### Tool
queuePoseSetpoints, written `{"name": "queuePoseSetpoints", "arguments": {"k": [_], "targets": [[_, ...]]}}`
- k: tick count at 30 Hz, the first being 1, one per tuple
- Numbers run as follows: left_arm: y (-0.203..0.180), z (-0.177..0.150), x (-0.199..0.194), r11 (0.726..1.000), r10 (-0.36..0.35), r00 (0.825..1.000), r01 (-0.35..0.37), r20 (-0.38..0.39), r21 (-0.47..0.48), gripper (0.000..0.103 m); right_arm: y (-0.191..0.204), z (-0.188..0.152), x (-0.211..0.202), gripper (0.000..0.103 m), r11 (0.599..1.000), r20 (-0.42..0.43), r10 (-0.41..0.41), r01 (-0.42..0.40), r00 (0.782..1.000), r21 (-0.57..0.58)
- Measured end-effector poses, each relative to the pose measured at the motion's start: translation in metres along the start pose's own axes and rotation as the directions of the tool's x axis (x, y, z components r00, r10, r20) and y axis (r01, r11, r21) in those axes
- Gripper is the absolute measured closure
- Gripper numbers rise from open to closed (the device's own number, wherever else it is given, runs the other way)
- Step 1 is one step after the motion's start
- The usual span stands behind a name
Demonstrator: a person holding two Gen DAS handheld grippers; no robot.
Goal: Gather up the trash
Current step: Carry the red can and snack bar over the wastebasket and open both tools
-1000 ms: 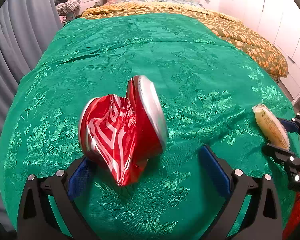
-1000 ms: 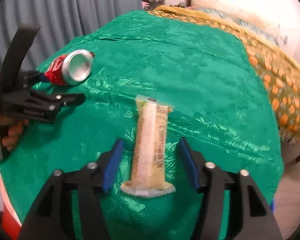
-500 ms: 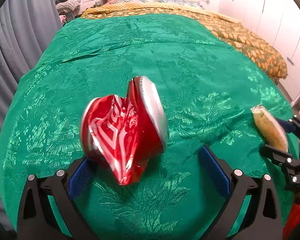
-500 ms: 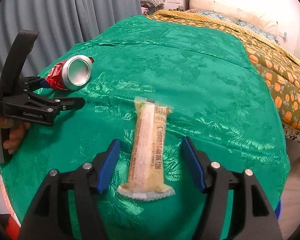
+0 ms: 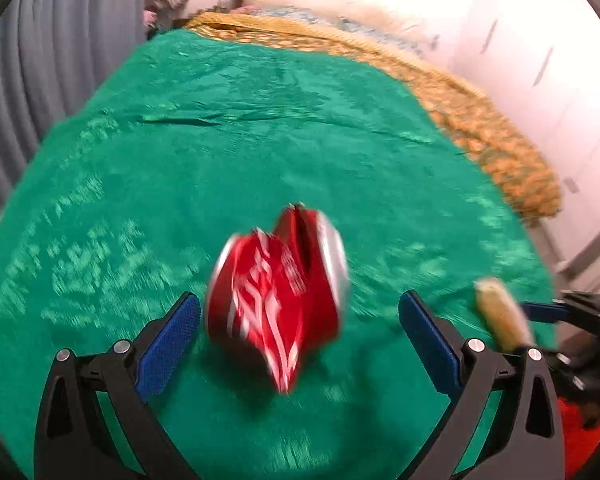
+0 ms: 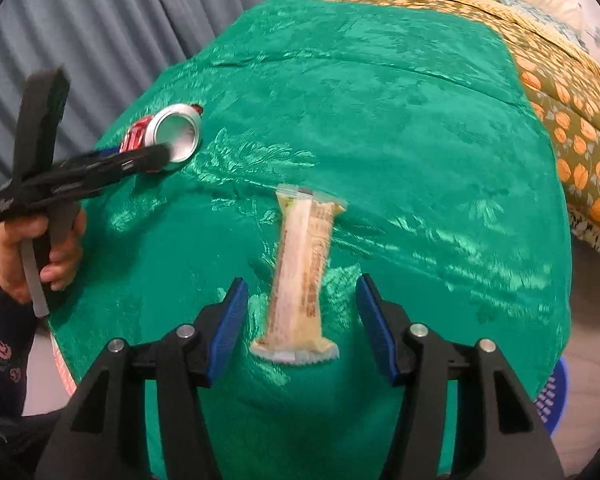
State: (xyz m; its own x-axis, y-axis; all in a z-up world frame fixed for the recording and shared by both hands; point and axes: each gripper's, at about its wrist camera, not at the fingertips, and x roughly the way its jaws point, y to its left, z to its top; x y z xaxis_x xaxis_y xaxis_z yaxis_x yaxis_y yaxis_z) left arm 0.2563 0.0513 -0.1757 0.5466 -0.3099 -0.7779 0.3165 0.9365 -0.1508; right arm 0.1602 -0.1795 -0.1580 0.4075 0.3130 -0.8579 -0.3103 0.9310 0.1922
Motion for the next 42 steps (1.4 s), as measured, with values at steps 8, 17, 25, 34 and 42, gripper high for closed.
{"name": "queuePoseSetpoints", "arguments": {"k": [8, 17, 25, 34, 42], "targets": [[0.007, 0.009, 0.011, 0.996, 0.082, 0.996, -0.083, -0.046, -0.011, 0.043, 0.0, 0.006, 0.003, 0.084, 1.0, -0.012, 0.002, -0.002, 1.0, 0.008], [-0.036, -0.003, -0.027, 1.0, -0.019, 0.999, 0.018, 0.028, 0.025, 0.044, -0.026, -0.027, -0.068, 0.085, 0.985, 0.184, 0.09, -0.115, 0.979, 0.129], [-0.167, -0.017, -0.054, 0.955, -0.255, 0.967, 0.253, -0.005, 0.158, 0.044, -0.127, -0.093, -0.142, 0.085, 0.945, 0.278, -0.084, -0.012, 0.957, 0.326], [-0.36, -0.054, -0.026, 0.824, -0.454, 0.873, 0.488, -0.181, 0.289, 0.043, -0.246, -0.188, -0.147, 0.085, 0.834, 0.153, -0.263, 0.144, 0.953, 0.533], [-0.454, -0.098, 0.085, 0.817, -0.37, 0.872, 0.47, -0.321, 0.335, 0.042, -0.322, -0.241, -0.109, 0.084, 0.75, 0.105, -0.252, 0.125, 0.962, 0.649]]}}
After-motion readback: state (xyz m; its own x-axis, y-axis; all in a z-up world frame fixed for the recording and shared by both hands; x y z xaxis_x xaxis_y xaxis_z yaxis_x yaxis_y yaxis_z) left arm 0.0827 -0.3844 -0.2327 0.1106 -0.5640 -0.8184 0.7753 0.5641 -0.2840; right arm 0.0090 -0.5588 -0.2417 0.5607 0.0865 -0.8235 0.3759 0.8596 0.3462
